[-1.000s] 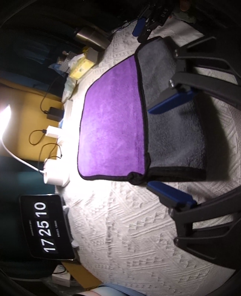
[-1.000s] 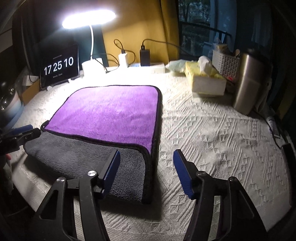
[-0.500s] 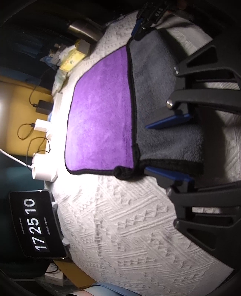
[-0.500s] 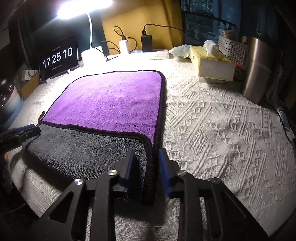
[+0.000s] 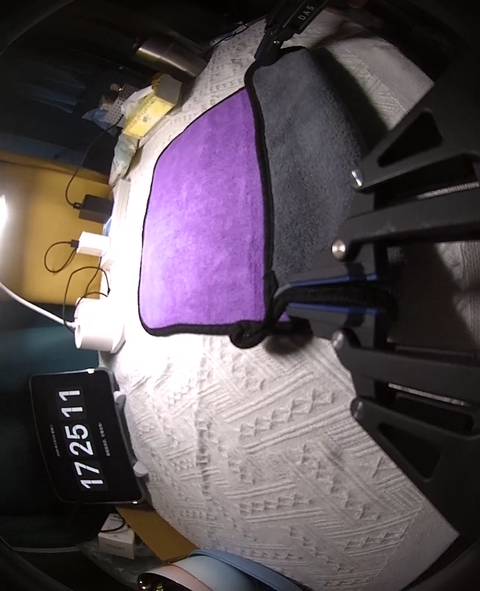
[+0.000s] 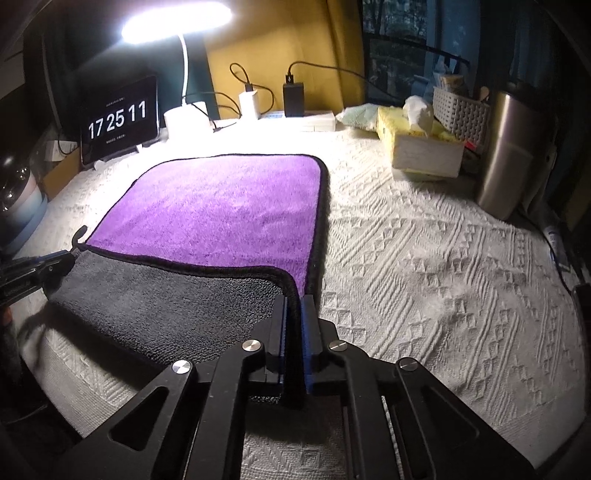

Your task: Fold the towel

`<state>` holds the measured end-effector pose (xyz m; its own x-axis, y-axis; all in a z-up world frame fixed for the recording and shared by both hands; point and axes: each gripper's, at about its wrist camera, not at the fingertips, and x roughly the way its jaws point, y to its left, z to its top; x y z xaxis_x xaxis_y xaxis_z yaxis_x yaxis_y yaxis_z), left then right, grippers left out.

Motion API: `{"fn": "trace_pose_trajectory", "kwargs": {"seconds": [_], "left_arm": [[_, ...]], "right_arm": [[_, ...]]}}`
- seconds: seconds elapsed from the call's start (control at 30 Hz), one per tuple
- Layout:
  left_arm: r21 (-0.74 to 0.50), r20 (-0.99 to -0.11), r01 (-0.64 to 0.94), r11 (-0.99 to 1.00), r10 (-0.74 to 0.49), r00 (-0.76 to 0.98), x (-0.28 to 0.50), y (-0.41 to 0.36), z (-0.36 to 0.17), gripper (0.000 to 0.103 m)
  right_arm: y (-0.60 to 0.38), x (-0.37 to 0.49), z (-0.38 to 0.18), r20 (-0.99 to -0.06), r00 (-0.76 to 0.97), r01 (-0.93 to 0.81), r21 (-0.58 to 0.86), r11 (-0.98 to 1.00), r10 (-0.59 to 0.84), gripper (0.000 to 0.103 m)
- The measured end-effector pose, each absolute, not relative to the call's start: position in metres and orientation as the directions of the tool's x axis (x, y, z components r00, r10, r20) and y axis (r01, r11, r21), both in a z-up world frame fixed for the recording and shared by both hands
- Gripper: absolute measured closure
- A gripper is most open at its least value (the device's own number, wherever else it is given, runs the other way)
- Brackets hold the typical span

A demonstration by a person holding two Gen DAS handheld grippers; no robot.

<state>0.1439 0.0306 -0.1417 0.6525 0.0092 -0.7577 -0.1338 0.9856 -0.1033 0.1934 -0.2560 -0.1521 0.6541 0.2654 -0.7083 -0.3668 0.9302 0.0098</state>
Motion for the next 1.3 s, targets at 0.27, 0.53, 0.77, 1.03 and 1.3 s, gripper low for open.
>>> {"fn": "trace_pose_trajectory", "kwargs": {"seconds": [0.27, 0.53, 0.77, 1.03, 1.3], "left_arm": [[-0.086, -0.716, -0.126, 0.988, 0.027, 0.698, 0.139, 0.029, -0.124, 0.095], [-0.088, -0.669, -0.122, 0.989, 0.032, 0.743, 0.139, 0.032, -0.107, 0.095], [-0.090, -0.639, -0.122, 0.988, 0.037, 0.769, 0.143, 0.036, -0.095, 0.095], [-0.087, -0.610, -0.126, 0.988, 0.047, 0.791, 0.155, 0.041, -0.082, 0.094], [-0.075, -0.586, -0.125, 0.989, 0.057, 0.808, 0.164, 0.042, -0.075, 0.094]], "right_arm": [[-0.257, 0.188, -0.137, -0.677, 0.689, -0.359, -0.009, 0.933, 0.259, 0.096], [-0.255, 0.187, -0.122, -0.647, 0.719, -0.352, -0.024, 0.936, 0.253, 0.096], [-0.253, 0.193, -0.111, -0.625, 0.739, -0.348, -0.033, 0.937, 0.253, 0.096], [-0.252, 0.203, -0.101, -0.601, 0.757, -0.345, -0.038, 0.938, 0.255, 0.096], [-0.251, 0.215, -0.095, -0.585, 0.770, -0.339, -0.036, 0.940, 0.255, 0.096]]}}
